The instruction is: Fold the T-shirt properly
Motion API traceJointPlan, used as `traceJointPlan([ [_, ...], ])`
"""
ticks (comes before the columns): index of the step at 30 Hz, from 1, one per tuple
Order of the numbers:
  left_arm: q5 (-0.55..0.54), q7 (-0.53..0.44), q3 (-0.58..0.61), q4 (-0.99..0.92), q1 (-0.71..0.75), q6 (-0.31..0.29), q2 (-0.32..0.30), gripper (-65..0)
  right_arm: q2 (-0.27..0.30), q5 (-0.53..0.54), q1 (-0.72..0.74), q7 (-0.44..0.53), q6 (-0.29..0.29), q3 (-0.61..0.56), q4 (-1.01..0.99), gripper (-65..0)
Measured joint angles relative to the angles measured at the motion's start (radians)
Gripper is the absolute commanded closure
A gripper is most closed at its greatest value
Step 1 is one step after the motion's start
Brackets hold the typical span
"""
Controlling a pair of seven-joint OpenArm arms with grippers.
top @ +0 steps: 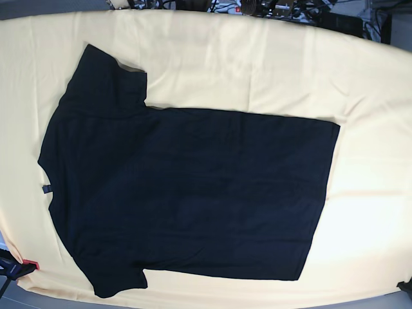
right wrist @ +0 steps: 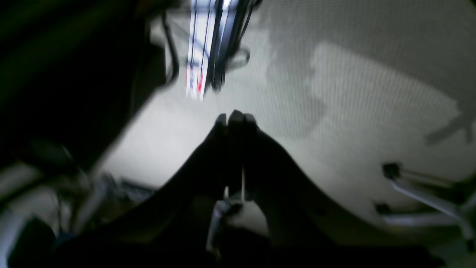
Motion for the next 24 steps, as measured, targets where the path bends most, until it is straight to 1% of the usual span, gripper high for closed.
traceJointPlan([
  [2,0.001,0.03,0.0,0.034,0.017,-0.05,-0.02,0.0,0.004,-0.033,-0.01,-0.049,0.032,0.0,0.011,0.0],
  [4,-0.002,0.051,0.0,0.078,0.053,-0.115,-0.044,0.0,0.011,-0.019,-0.039,-0.051,0.093,0.0,0.042,0.0],
  [6,-0.042,0.074,0.0,0.134,0.106,-0.153,-0.07,0.0,0.024,-0.009,-0.089,-0.053,0.153,-0.002,0.093,0.0],
  [7,-0.074,0.093,0.0,0.163,0.136,-0.177,-0.085,0.0,0.032,-0.011,-0.121,-0.051,0.158,-0.002,0.119,0.0],
  [9,-0.117,0.124,0.0,0.224,0.195,-0.2,-0.113,0.0,0.052,0.004,-0.194,-0.065,0.165,-0.002,0.179,0.0],
  [11,-0.161,0.167,0.001,0.294,0.256,-0.228,-0.143,0.0,0.07,0.066,-0.275,-0.108,0.182,-0.002,0.248,0.0],
  [13,-0.21,0.199,0.003,0.378,0.321,-0.229,-0.182,0.0,0.081,0.116,-0.357,-0.162,0.202,-0.002,0.336,0.0],
  [15,-0.256,0.232,0.005,0.473,0.386,-0.221,-0.222,0.0,0.086,0.179,-0.436,-0.195,0.213,-0.003,0.445,0.0],
  [18,-0.291,0.272,0.021,0.645,0.49,-0.224,-0.28,0.0,0.104,0.253,-0.548,-0.241,0.213,-0.003,0.645,0.0],
  [20,-0.303,0.293,0.028,0.772,0.565,-0.227,-0.318,0.0,0.124,0.274,-0.629,-0.267,0.213,-0.003,0.791,0.0],
  [23,-0.298,0.294,0.029,0.967,0.676,-0.229,-0.397,0.0,0.159,0.26,-0.77,-0.298,0.208,-0.002,1.016,0.0],
  [24,-0.293,0.298,0.029,1.033,0.71,-0.213,-0.432,0.0,0.173,0.263,-0.816,-0.303,0.187,-0.003,1.091,0.0],
])
